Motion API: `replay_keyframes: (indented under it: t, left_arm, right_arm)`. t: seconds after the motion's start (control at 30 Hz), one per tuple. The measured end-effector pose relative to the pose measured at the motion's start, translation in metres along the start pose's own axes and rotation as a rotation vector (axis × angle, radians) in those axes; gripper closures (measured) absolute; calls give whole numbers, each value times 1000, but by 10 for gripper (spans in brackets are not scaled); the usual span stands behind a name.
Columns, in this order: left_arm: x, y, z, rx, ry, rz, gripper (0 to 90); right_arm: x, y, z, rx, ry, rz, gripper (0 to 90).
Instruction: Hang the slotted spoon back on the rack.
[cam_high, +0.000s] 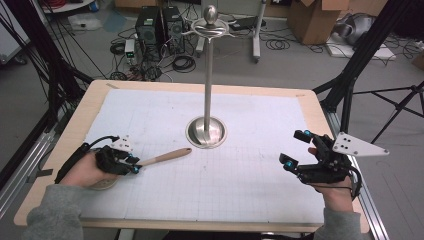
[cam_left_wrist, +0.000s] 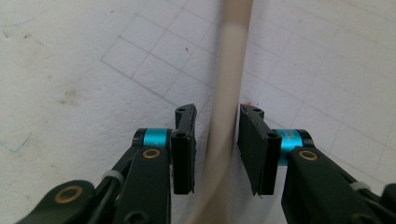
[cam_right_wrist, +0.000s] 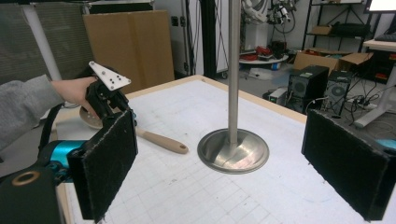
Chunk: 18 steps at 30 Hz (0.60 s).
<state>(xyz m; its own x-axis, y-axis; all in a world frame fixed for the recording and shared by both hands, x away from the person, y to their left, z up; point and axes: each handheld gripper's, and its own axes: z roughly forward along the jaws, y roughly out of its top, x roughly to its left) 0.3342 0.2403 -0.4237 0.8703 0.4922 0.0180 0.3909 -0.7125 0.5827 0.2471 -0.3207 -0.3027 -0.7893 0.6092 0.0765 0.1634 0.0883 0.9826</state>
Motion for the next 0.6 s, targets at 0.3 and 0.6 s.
replay_keyframes:
  t: [0.3, 0.6]
  left_arm:
    - [-1, 0, 0, 8, -16, 3, 716]
    - [-2, 0, 1, 3, -10, 15, 745]
  right_arm:
    - [0, 0, 0, 0, 1, -5, 95]
    - [0, 0, 1, 2, 0, -3, 95]
